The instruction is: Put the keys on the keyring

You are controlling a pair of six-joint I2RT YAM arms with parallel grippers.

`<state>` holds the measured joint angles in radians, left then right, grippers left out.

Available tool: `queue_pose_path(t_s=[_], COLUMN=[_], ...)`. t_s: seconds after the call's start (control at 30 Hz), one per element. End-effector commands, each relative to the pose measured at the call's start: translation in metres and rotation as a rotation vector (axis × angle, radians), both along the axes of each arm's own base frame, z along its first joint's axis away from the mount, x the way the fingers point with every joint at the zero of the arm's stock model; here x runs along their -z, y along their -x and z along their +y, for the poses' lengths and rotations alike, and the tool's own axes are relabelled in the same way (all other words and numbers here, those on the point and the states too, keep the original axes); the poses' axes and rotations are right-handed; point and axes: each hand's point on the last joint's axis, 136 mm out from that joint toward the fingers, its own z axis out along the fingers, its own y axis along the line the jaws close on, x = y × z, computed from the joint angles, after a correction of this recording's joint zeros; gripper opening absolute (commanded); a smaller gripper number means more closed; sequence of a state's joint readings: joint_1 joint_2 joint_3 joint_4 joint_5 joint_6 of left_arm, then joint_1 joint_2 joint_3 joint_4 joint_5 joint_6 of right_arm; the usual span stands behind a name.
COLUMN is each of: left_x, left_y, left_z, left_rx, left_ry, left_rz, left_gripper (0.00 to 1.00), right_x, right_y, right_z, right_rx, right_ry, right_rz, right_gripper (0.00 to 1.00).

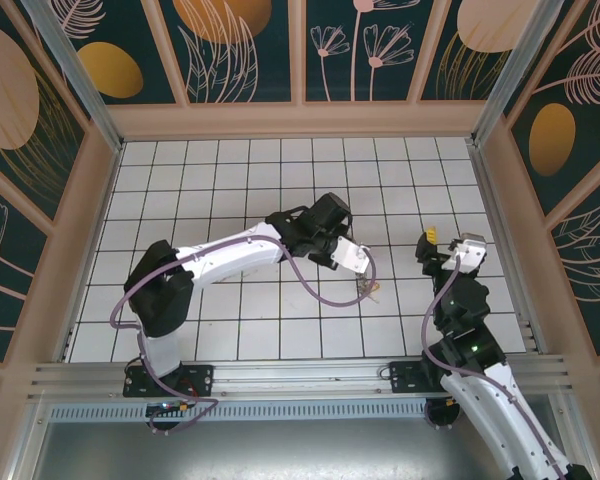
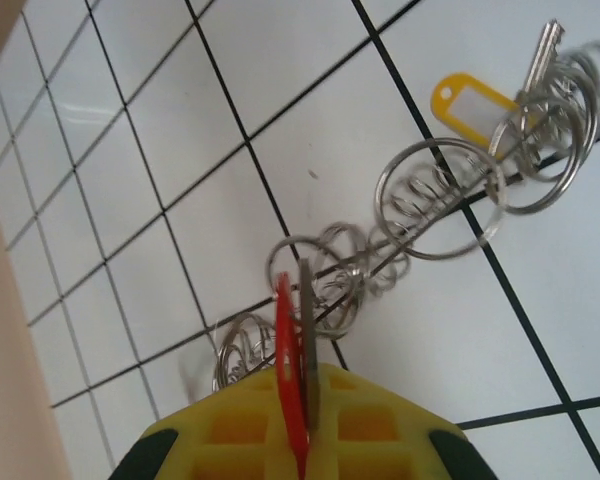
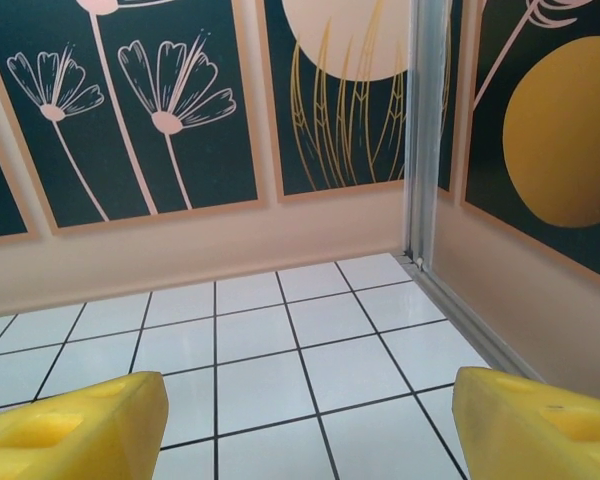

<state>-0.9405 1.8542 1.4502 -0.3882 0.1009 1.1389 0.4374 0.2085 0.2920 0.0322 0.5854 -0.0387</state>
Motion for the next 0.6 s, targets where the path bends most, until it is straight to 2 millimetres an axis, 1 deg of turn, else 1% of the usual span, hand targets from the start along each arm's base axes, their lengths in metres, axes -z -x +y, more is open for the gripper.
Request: queue_pose_path(t_s=[0.0,0.07,0.13,0.3,0.37,0.47,0.5,0.57], left_x=[0.004,0.011,0.023,0.053,0.065,0.087,0.092,0.095], left_y=[-0.010,-0.016,-0.020,-0.031,-0.035,-0.035,-0.037,-0.045], left_z=[0.024,0.043,0.065,0.109,0.123,0.143,0.149,0.155], left_rx=[-0.054,-0.088,-0.117,-0.238,-0.302,-0.394,-0.443,-0.533], left_ry=[0.035,0.035,0.013,-0.005,0.018,-0.007,-0.009,0.016], left_rz=[0.064,0.079,0.085,0.145,0.180,0.219,0.229,0.260], left_gripper=[0.00,0.00,0.00,0.00,0.00,0.00,0.00,0.00], right_x=[0.002,0.004,0.008,0.019,0.021,0.023,0.024,0.027], right_y=[-0.003,-0.007,-0.011,-0.020,-0.022,-0.024,-0.025,-0.026], right_z=[0.006,0.013,0.022,0.040,0.044,0.047,0.049,0.051], right_rx=[-0.033,-0.068,-0.107,-0.190,-0.204,-0.219,-0.226,-0.239], right_ry=[0.004,0.024,0.037,0.051,0.056,0.067,0.077,0.098], right_rz=[0.006,0.021,0.042,0.082,0.092,0.099,0.103,0.114], right_gripper=[0.76,0.76,0.76,0.76,0.76,0.76,0.76,0.76])
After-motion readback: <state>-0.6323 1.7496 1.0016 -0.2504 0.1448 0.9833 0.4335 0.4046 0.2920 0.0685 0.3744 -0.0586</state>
